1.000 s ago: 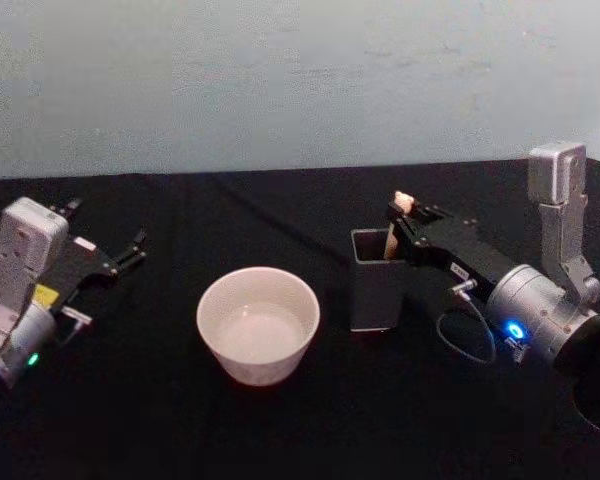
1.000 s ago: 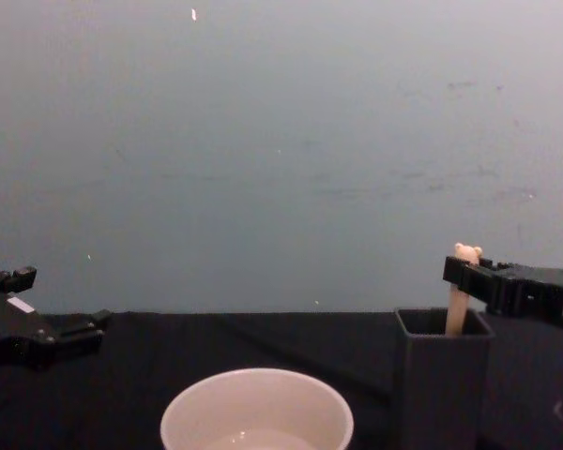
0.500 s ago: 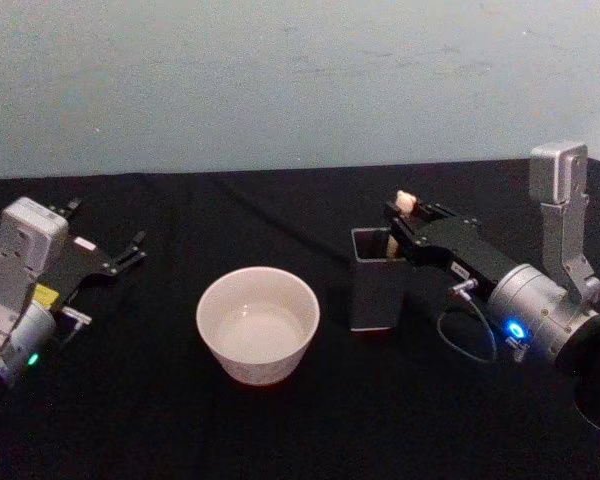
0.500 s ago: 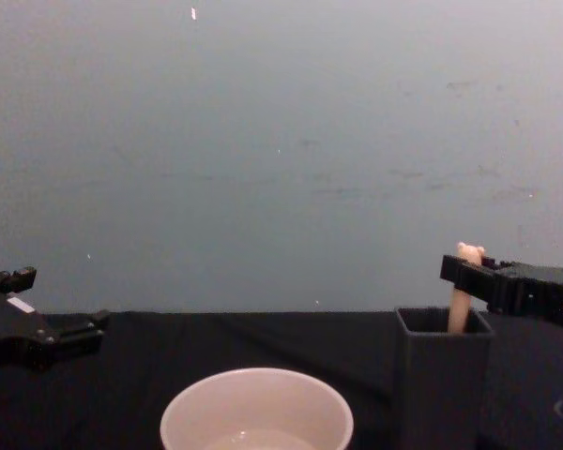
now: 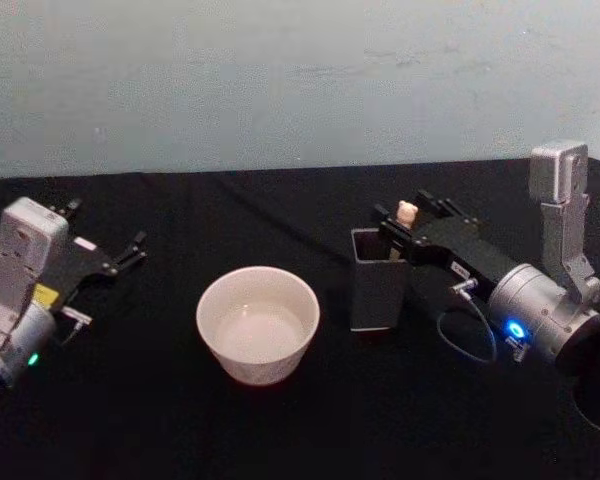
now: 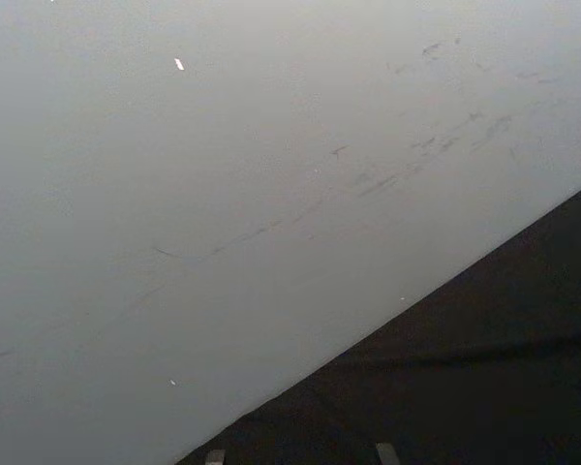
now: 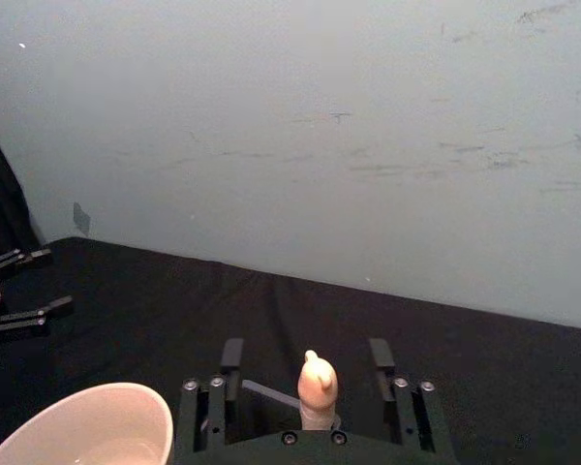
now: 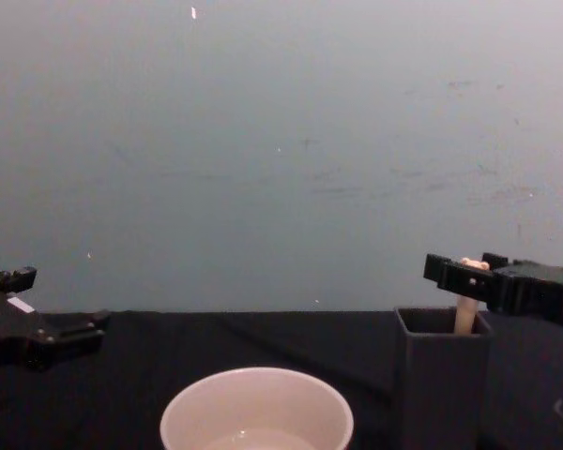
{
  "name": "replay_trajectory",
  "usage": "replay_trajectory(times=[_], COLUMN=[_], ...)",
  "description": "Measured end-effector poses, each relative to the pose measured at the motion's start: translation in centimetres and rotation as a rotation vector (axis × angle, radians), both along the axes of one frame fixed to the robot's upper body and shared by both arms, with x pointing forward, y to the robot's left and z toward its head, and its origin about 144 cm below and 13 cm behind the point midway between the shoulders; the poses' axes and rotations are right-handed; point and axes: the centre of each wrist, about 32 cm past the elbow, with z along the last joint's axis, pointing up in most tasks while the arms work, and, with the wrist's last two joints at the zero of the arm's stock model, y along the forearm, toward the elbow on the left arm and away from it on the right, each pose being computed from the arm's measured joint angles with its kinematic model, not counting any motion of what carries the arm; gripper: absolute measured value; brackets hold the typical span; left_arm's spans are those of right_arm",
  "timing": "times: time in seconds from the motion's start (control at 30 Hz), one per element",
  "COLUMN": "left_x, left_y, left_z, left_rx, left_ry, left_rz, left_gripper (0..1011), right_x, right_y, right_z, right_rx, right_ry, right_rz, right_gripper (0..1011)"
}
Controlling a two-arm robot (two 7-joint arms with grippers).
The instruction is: Pick up the stirring spoon with one hand, stir inside the cup, then place it back in its original position.
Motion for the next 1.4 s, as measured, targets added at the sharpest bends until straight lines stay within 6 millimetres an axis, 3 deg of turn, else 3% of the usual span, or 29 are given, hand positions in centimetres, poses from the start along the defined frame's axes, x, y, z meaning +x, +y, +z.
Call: replay_trajectory(times=[0.27, 0.57, 0.87, 1.1, 1.4], left_x=[0.0, 0.0, 0.0, 0.0, 0.0], left_y=[0.0, 0.0, 0.0, 0.0, 0.0], left_z=[0.0, 0.0, 0.0, 0.0, 0.0], left_rx=[0.0, 0.0, 0.0, 0.0, 0.0], left_ry=[0.0, 0.0, 0.0, 0.0, 0.0], left_rz=[0.0, 0.0, 0.0, 0.0, 0.0], left_gripper=[1001, 1001, 1001, 1001, 1001], right_x=[0.0, 0.0, 0.1, -0.2, -1.1], right_y=[0.0, 0.2, 0.5, -0.7, -1.1], right_z=[0.0, 0.6, 1.5, -0.4, -3.5], right_rx=[0.0, -0.014, -0.115, -0.247, -0.299], right_ry=[0.0, -0.1, -0.353, -0.267, -0.1], right_rz=[0.0, -0.009, -0.265, -0.427, -0.433], right_gripper=[1002, 1002, 1002, 1002, 1000])
